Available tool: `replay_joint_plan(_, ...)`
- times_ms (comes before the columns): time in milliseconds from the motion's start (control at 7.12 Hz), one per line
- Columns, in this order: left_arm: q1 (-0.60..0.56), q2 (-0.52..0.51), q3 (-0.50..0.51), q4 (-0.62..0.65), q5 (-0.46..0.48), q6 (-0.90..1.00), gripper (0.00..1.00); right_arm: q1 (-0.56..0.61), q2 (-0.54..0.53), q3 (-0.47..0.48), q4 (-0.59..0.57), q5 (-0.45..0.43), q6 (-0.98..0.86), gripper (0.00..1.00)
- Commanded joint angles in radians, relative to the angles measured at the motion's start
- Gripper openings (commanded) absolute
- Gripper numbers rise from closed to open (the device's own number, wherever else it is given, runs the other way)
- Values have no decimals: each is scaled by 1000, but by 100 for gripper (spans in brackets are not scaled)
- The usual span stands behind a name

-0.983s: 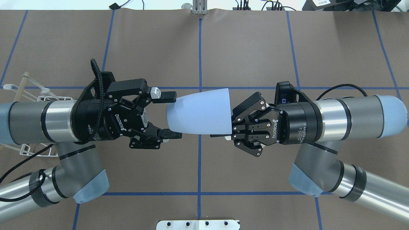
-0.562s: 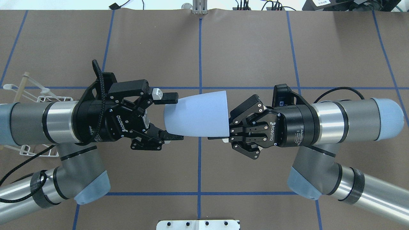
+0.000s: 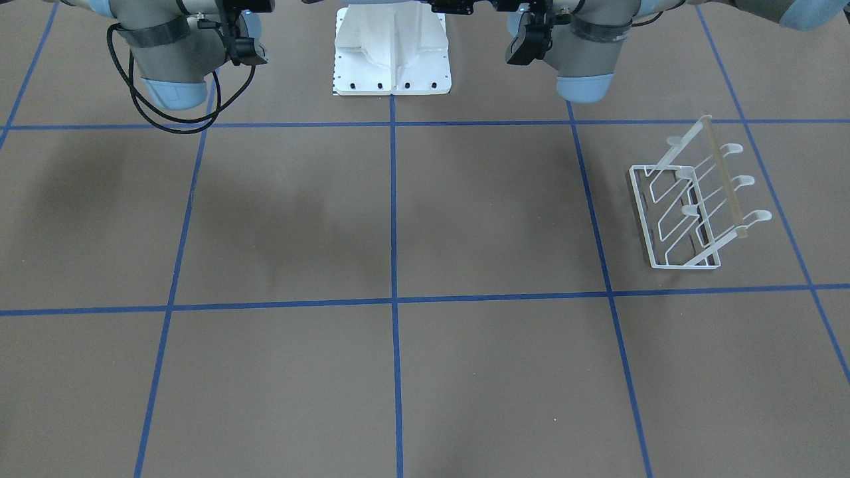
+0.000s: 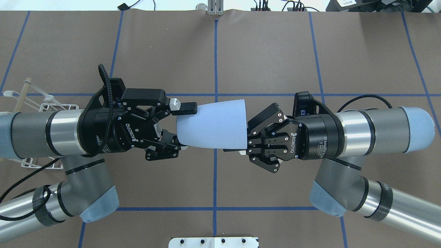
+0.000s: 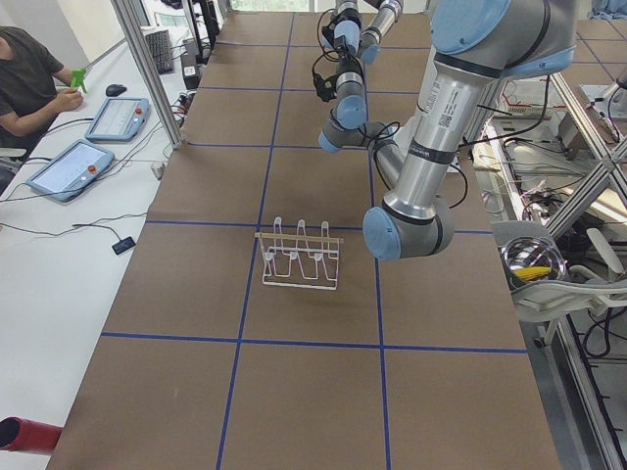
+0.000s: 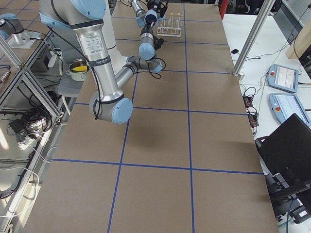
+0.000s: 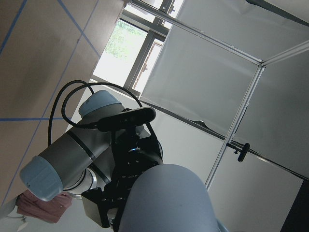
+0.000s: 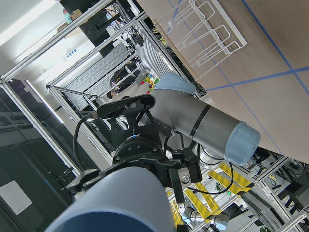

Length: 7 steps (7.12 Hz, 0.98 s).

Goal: Hang cup on cup holder
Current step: 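Close the left gripper on the cup's open end beside the right gripper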

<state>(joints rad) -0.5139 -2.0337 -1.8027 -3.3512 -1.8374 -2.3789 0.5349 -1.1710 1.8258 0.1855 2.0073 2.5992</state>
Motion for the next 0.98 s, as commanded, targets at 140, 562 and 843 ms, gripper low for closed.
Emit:
replay_joint_plan(140,3,4,-3,-1,9,-31,0,2,-3,0,0,-7,-27,100)
replay_joint_plan(562,3,12,-4,-2,7,-63,0,10,-9,-2,-4,-10,-77,100)
replay_joint_plan(843,0,15,-4,-2,7,-54,0,92,-30,-19,-14,-1,-123,100)
